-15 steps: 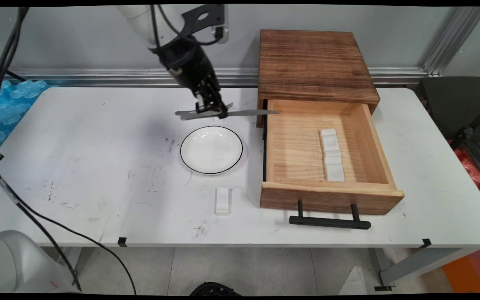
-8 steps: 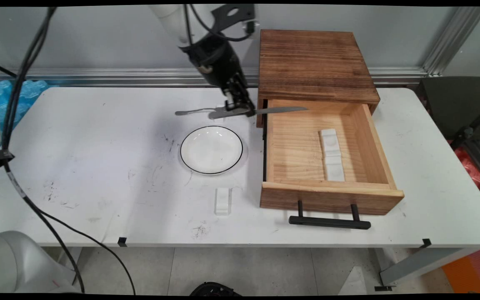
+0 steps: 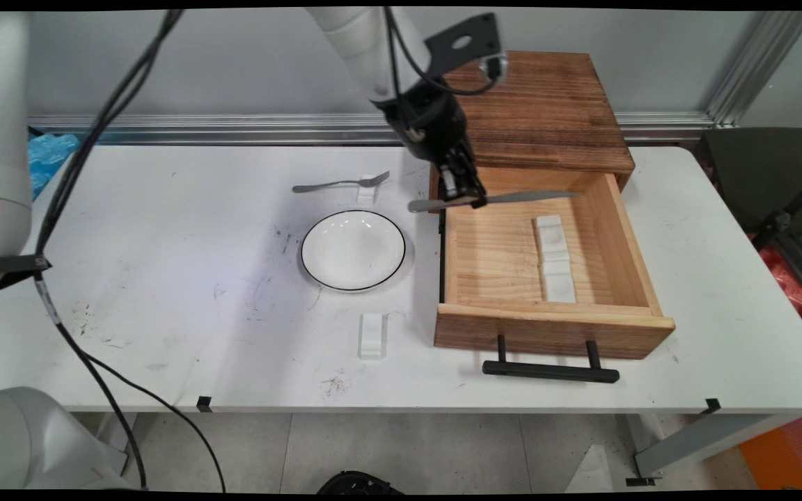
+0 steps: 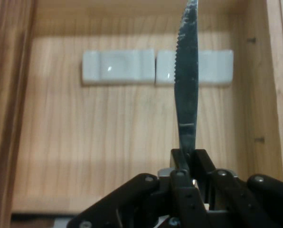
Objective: Place the picked object into the drawer
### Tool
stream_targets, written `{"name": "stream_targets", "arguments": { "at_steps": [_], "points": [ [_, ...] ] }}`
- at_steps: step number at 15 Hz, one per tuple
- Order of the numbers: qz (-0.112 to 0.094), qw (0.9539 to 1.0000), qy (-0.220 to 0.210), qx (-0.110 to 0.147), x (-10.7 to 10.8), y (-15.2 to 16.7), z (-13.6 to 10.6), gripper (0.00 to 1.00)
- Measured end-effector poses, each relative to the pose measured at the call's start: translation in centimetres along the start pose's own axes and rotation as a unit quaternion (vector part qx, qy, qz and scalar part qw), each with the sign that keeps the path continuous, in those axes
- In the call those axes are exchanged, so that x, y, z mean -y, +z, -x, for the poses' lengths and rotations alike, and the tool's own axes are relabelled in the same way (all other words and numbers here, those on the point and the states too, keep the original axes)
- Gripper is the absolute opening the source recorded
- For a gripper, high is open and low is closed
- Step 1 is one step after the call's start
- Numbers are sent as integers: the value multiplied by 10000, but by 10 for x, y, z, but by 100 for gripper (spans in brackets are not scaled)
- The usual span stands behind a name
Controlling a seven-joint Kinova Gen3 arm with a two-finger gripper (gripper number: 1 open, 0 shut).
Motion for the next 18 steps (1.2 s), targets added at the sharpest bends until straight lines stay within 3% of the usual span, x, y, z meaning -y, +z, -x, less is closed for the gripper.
{"name": "stream_targets", "arguments": {
  "at_steps": [9,18],
  "points": [
    [-25,9999,-23,-139,-6,52,-37,0],
    [41,9998,-176,-92,-17,90,-41,0]
  ]
}}
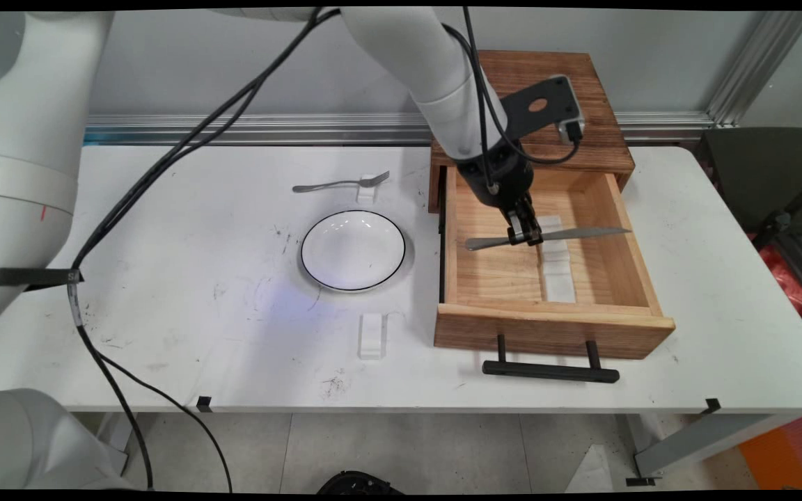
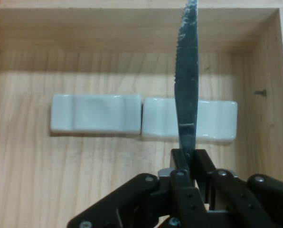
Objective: Place the picked object into the drawer
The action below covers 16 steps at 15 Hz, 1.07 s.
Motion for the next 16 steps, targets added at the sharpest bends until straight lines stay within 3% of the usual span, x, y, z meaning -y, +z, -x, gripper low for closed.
{"name": "stream_targets", "arguments": {
  "at_steps": [16],
  "points": [
    [143,9999,-5,59,-14,45,10,0]
  ]
}}
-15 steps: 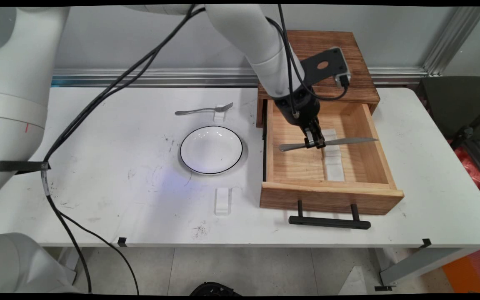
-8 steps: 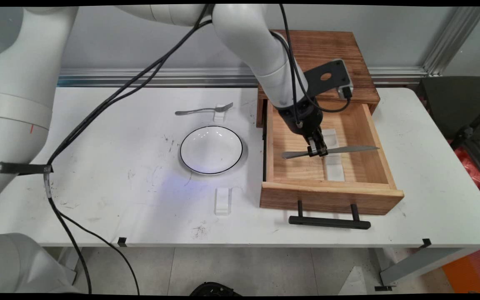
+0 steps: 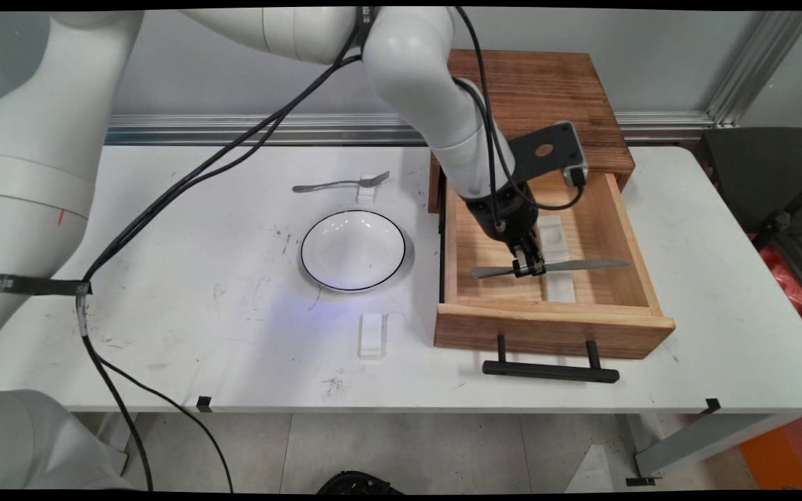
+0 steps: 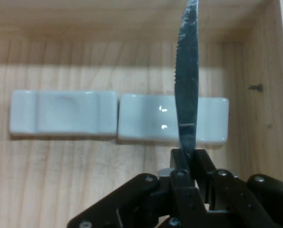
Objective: Place the picked object into the drawer
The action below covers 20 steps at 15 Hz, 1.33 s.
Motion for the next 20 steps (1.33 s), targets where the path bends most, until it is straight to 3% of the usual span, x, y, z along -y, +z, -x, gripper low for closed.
{"name": "stream_targets", "arguments": {
  "at_steps": [20],
  "points": [
    [-45,9999,-36,82,-2,31,20,0]
  ]
}}
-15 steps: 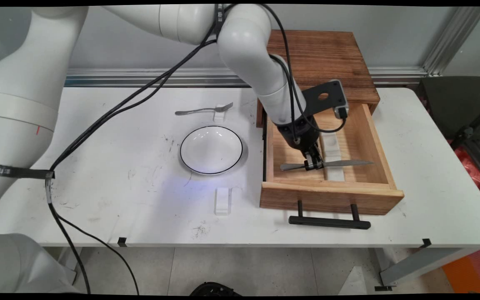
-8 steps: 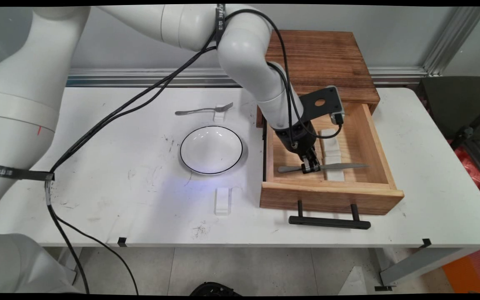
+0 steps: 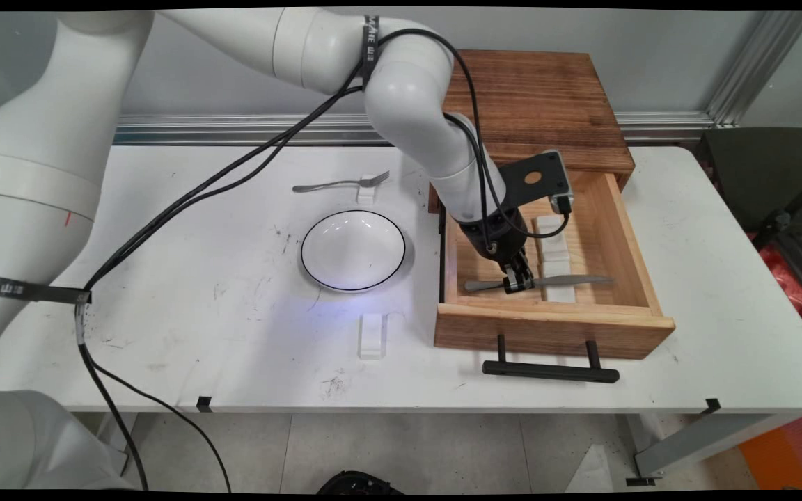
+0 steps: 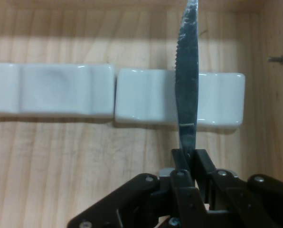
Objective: Place the picked object into the drawer
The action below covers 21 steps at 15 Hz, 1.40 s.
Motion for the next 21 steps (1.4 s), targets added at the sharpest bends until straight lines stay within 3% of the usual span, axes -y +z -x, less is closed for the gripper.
{"name": "stream_targets", "arguments": {
  "at_steps": [17,18,21],
  "points": [
    [-43,10000,28,-68,-1,16,6,0],
    [-44,10000,31,-72,0,17,7,100],
    [-48,9999,37,-80,0,18,8,100]
  ]
}}
